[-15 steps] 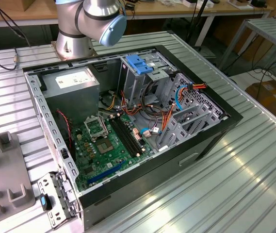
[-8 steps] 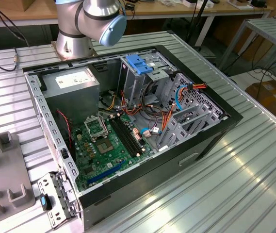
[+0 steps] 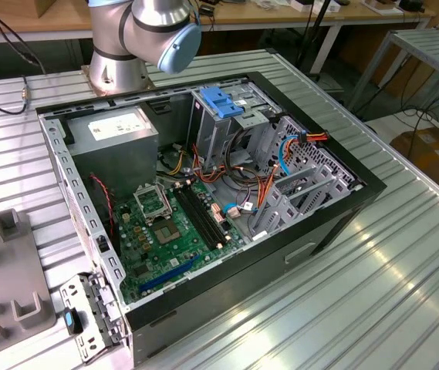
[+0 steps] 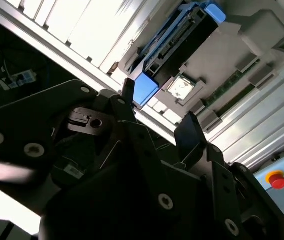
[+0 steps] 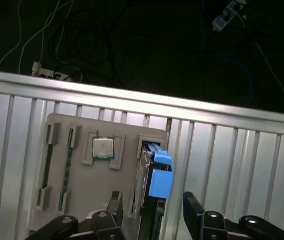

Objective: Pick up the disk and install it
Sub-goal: 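Pick up the disk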

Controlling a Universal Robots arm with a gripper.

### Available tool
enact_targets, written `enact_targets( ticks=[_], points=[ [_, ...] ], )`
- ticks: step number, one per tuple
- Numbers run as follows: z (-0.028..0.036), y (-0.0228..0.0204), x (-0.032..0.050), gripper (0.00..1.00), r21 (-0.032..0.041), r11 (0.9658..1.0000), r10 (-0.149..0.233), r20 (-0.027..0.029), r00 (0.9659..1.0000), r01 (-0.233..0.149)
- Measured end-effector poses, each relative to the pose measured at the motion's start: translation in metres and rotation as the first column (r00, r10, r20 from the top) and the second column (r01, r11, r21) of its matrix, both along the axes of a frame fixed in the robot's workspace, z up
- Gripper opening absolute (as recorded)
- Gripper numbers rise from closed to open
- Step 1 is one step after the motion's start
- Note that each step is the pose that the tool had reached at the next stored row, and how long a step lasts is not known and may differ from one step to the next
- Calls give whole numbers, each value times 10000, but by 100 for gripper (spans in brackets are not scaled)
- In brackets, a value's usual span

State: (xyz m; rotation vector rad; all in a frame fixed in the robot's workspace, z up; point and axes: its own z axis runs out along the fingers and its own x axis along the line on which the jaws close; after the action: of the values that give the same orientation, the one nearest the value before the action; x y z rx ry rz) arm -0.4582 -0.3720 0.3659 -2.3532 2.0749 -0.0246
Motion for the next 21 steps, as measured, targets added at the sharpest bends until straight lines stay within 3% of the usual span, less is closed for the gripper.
enact_targets(
  ticks=[4,13,21],
  points=[
    [-91,0,0,60,-2,9981,-615,-4,9981,615],
    [-160,1,-18,60,-1,9980,-627,-2,9980,627],
    [-340,40,-35,60,-9,9970,-769,-69,9970,769]
  ],
)
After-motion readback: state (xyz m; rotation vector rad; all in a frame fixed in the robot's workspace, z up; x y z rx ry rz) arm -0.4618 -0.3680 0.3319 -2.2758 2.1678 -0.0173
